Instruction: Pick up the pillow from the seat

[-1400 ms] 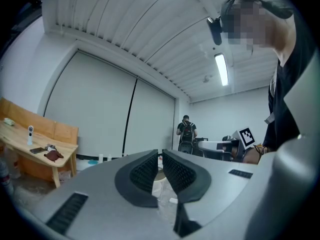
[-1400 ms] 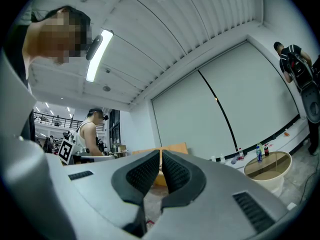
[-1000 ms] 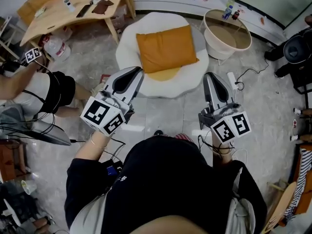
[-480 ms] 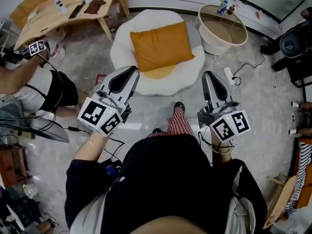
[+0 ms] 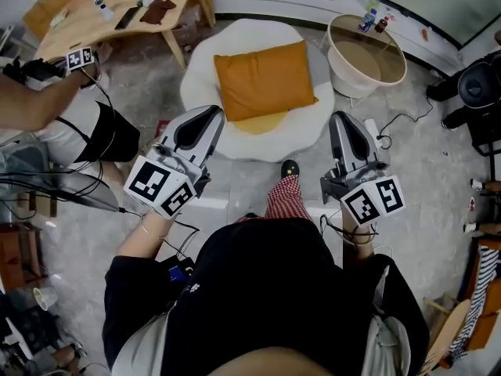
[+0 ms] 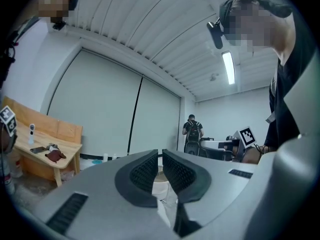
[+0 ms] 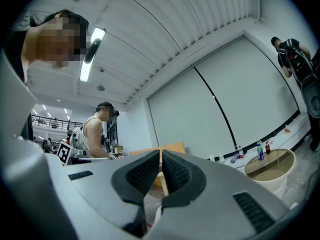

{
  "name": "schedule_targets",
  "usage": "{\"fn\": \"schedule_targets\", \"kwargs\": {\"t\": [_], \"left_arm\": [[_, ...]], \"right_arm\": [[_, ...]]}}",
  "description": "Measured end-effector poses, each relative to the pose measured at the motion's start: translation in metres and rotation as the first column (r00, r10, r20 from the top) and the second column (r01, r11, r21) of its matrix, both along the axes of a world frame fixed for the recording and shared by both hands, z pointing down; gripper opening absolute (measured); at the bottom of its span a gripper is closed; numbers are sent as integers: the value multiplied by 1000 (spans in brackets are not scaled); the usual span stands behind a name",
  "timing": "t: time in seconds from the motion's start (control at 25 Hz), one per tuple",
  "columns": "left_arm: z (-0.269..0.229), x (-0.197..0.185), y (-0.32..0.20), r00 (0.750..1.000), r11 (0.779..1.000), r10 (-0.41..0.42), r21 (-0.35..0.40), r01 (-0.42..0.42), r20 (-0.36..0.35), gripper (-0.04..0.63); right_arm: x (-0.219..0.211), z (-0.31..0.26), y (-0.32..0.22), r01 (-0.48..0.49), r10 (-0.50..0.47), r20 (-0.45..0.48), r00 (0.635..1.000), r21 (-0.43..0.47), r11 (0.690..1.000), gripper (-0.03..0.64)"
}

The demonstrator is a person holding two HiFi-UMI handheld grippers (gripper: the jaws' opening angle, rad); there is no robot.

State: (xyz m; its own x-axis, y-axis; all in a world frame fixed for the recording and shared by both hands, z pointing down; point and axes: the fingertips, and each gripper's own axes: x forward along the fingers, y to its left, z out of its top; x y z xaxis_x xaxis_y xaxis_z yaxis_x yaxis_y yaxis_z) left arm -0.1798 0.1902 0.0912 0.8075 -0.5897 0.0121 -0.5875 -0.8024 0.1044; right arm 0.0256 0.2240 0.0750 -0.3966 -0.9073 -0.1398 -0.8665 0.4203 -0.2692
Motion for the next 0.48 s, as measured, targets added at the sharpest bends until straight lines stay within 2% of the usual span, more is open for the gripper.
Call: {"fn": "schedule_targets", "kwargs": {"t": [0.48], "left_arm": [[6, 36, -54, 999, 999, -45, -4, 45, 19, 34]], "right_arm": [[36, 9, -65, 52, -51, 10, 999, -8, 999, 28]]}}
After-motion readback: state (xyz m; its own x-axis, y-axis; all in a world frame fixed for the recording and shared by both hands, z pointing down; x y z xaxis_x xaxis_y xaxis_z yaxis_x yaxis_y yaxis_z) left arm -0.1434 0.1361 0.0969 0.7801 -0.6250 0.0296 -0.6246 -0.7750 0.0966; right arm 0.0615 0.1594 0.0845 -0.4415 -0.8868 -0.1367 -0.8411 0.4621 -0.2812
